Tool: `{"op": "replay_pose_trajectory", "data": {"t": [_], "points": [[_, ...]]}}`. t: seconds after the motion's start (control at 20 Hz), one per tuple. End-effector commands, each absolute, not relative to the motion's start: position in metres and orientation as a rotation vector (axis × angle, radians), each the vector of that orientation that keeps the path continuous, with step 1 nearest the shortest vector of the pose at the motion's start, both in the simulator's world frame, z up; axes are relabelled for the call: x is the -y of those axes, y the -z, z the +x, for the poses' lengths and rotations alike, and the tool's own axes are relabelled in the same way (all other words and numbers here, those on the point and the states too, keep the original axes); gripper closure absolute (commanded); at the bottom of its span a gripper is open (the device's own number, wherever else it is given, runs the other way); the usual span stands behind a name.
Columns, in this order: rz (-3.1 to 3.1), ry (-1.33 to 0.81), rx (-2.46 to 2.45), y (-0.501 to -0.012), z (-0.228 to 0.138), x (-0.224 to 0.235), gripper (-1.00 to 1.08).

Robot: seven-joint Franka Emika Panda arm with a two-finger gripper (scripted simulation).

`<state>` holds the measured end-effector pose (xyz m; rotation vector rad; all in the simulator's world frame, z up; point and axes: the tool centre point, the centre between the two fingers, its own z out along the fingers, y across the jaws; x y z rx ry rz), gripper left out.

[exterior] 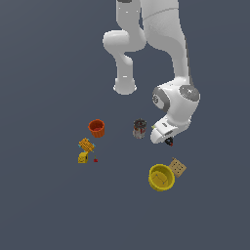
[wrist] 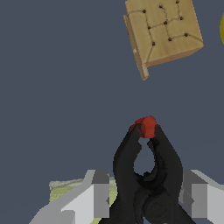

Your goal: Pick up a designated object from a clutter of objects.

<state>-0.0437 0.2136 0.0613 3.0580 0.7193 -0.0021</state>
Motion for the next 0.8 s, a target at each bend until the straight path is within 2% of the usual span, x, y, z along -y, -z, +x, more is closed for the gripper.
{"op": "replay_pose_trajectory", "data": {"t": [0.0, 0.75], "points": [[3.059, 0.001, -0.72, -0.079, -0.036, -0.207, 1.08], [3.061, 0.001, -0.722, -0.221, 0.029, -0.156, 1.08]]}}
